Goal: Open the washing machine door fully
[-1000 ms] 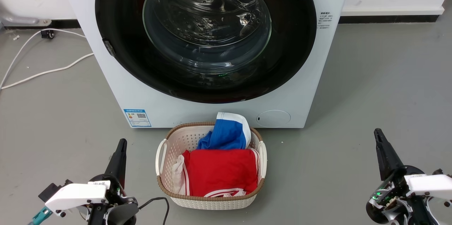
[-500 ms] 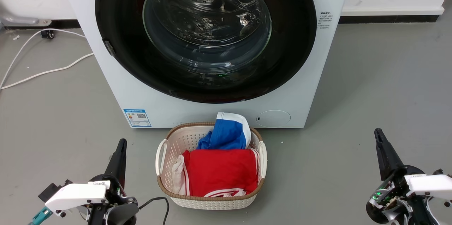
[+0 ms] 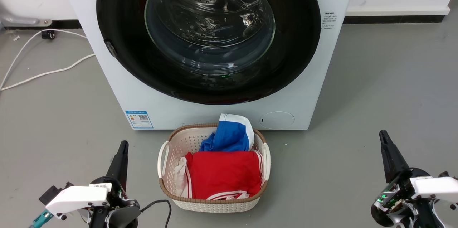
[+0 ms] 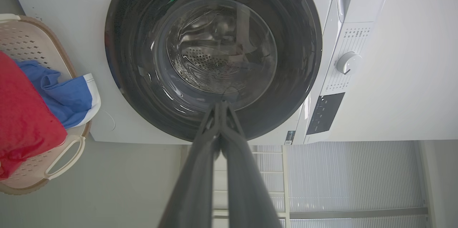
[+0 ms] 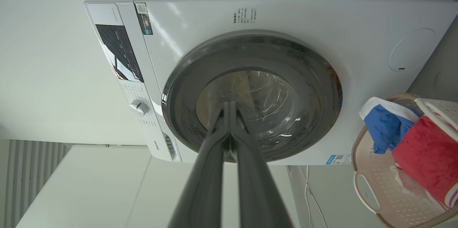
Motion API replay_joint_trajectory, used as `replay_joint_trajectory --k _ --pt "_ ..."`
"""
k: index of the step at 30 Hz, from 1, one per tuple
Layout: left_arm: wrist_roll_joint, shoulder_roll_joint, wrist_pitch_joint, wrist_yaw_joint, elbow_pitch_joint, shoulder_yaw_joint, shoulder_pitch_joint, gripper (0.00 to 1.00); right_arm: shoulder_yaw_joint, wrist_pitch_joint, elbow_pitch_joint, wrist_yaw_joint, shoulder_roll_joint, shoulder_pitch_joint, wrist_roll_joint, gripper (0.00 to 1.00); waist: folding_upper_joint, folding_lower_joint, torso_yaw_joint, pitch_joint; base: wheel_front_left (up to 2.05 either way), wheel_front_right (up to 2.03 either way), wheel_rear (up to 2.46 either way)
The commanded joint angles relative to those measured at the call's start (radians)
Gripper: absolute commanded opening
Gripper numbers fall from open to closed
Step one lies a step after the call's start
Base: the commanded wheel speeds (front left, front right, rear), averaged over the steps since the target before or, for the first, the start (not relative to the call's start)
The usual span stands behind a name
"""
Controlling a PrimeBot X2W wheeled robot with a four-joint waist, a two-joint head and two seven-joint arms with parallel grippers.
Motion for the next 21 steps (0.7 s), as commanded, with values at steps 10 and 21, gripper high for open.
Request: replay_joint_trajectory --k 10,21 --pt "0.0 -0.003 -0.028 0.001 -0.002 -0.027 0.008 1.0 0.018 -0.022 -0.012 0.0 0.002 0.022 -0.009 1.0 -0.0001 0.0 0.001 0.001 0.0 0.0 0.0" --pt "0.139 -0.003 -0.08 0.0 -0.064 -0.051 -0.001 1.0 0.043 -0.078 -0.075 0.0 -0.006 0.041 -0.087 1.0 -0.0001 0.0 0.008 0.004 0.0 0.0 0.0"
